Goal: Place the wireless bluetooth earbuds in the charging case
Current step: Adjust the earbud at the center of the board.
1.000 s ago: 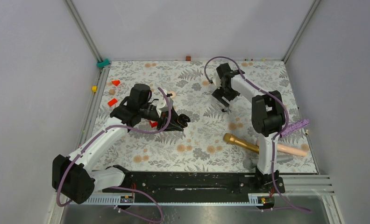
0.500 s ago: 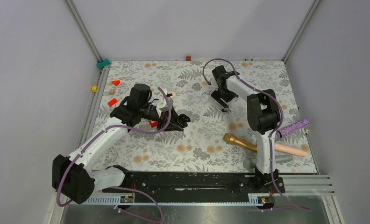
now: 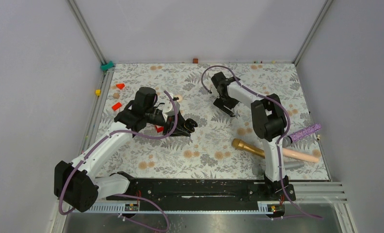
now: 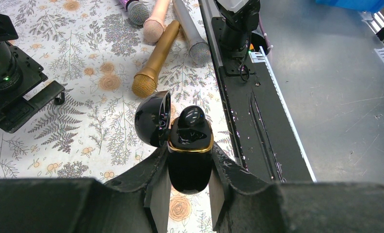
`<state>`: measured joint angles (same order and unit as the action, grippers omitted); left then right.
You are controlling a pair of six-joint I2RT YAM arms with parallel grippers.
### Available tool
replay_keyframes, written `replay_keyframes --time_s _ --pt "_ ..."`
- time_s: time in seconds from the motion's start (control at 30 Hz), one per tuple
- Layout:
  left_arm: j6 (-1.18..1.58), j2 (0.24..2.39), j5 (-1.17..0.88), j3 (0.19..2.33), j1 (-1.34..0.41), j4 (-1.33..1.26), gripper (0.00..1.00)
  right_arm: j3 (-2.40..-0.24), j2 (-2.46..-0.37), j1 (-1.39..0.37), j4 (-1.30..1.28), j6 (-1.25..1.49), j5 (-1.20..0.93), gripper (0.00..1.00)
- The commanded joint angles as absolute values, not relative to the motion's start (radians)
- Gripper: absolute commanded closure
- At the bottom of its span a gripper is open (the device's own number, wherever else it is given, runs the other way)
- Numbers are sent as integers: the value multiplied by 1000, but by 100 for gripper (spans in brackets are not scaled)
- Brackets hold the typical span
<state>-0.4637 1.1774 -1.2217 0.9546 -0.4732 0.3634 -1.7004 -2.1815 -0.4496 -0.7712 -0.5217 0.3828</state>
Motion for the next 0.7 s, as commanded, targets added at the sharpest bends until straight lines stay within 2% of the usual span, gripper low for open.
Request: replay_keyframes --time_s 0.0,0.2,0.4,0.67 --pt "-460 1165 -1217 959 -472 319 100 -1714 -2192 -469 -829 -520 375 20" --pt "-462 1167 -1218 959 -472 320 100 -1725 -2131 -461 -827 -490 340 21" --pt "-462 1164 -1217 960 -472 320 100 -1761 -2086 -432 -879 -387 192 25" --pt "-460 1157 -1214 957 -472 318 100 -1756 -2064 -405 -918 -258 -136 32"
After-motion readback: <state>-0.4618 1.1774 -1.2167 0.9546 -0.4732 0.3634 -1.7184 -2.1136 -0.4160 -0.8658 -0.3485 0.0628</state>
